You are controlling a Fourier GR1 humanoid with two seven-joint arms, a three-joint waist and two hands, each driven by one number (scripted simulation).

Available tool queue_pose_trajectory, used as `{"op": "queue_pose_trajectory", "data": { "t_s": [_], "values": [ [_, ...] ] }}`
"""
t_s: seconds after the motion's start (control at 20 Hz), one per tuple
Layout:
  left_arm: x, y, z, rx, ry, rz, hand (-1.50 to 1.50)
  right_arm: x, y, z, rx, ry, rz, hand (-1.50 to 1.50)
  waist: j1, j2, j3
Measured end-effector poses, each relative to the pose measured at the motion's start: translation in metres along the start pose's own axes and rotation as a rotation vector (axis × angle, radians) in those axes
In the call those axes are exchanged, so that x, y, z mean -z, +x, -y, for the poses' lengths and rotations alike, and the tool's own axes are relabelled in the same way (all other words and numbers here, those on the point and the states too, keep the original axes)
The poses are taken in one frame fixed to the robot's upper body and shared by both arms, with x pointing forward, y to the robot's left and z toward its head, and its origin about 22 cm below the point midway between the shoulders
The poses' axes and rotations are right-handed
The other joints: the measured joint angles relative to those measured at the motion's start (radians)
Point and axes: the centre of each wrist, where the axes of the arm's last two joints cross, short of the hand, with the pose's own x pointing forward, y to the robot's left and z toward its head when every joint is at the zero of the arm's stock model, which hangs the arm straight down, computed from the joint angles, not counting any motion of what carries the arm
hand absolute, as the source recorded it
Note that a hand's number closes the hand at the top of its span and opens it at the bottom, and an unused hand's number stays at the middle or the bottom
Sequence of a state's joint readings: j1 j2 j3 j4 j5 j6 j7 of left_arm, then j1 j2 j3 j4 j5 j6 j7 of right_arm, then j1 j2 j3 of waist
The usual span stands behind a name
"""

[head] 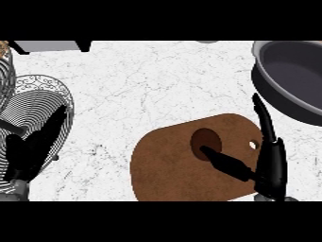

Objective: Pick the cupcake from the cutting board and place it in the pot

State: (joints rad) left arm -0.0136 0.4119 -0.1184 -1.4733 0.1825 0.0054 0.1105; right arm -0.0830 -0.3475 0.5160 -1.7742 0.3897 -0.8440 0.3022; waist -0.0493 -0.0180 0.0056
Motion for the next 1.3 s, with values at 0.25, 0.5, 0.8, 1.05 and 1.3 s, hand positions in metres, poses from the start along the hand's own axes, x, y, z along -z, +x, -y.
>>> {"op": "queue_pose_trajectory", "data": {
  "t_s": [0.25,0.5,0.8,1.05,1.3],
  "values": [
    [0.004,0.002,0.002,0.001,-0.020,-0.002,0.00,0.003,0.027,0.002,-0.005,0.054,-0.161,-1.50,0.012,0.002,0.001],
    [0.009,0.005,0.006,0.003,-0.040,0.004,0.00,0.008,0.047,-0.004,-0.015,0.124,-0.326,-1.50,0.031,0.006,0.004],
    [0.015,0.007,0.011,0.013,-0.043,0.000,0.00,0.006,0.047,-0.016,-0.108,0.295,-0.473,-1.50,0.047,0.009,0.009],
    [0.016,0.007,0.013,0.010,-0.043,0.001,0.00,0.008,0.041,-0.016,-0.158,0.318,-0.523,-1.50,0.050,0.008,0.011],
    [0.016,0.006,0.012,0.010,-0.045,0.001,0.00,0.003,0.028,-0.005,-0.185,0.285,-0.516,-1.50,0.048,0.007,0.012]
  ]
}}
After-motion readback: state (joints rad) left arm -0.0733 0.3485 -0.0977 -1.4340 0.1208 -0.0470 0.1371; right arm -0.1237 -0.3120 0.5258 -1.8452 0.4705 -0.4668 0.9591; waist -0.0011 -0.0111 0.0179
